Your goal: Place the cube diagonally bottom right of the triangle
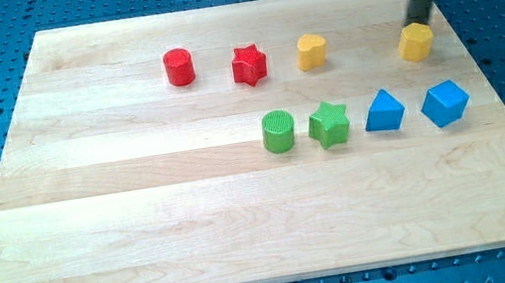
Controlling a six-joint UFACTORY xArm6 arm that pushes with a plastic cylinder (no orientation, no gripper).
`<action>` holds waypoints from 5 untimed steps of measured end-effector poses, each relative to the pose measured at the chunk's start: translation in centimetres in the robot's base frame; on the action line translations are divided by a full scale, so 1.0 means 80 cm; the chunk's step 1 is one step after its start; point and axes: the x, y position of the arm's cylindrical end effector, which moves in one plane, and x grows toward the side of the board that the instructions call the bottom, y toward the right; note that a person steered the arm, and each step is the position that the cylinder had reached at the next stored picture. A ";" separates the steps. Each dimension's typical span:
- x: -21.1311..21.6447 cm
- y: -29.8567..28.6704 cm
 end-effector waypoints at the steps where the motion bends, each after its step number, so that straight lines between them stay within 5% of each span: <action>1: 0.121 -0.001; 4: 0.163 -0.110; 5: 0.238 -0.109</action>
